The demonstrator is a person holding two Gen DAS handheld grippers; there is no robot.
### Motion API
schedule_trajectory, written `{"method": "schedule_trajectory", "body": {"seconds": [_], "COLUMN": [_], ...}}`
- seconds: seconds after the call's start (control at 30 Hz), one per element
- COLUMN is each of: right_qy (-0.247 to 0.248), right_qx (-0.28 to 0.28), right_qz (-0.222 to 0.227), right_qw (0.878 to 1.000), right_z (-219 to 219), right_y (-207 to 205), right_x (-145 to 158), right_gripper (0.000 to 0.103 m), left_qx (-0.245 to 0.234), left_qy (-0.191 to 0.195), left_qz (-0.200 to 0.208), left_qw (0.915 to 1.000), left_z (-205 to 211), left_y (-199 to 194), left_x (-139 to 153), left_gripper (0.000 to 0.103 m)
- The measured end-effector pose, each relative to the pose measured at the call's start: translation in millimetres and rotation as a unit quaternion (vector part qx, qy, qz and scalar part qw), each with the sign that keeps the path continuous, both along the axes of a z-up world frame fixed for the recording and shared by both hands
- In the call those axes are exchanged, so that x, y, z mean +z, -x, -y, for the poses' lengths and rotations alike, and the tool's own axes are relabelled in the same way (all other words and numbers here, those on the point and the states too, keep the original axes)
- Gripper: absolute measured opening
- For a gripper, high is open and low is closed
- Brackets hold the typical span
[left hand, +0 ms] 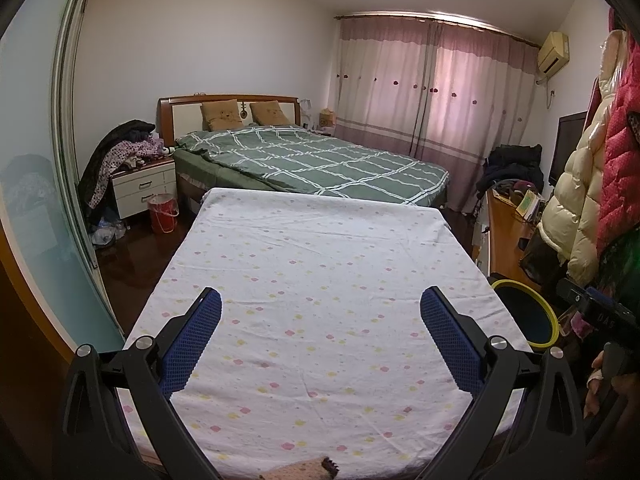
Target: Collect trash
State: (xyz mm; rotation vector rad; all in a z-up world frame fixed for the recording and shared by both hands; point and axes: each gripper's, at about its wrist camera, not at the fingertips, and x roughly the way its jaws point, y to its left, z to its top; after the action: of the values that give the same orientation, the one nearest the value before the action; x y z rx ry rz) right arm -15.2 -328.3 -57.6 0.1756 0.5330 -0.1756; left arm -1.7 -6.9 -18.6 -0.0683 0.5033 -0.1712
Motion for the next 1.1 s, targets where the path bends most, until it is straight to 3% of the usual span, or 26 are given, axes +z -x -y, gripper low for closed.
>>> {"method": "schedule_trajectory", "body": {"seconds": [1.1], "right_qy": [-0.001], "right_qx": [0.002], "right_qz": [-0.009], "right_qw": [1.000], "right_z": [-5.1], "right_y": [-5.4], "right_x": [-6.4], "right_gripper": [0.096], "left_qx": [-0.001], "left_qy": [-0.005], "left_qz": [0.002], "left_qw": [1.0000], "left_z": [7.3], "left_y": [-3.6], "left_x": [-3.5], "left_gripper": [0.098]}}
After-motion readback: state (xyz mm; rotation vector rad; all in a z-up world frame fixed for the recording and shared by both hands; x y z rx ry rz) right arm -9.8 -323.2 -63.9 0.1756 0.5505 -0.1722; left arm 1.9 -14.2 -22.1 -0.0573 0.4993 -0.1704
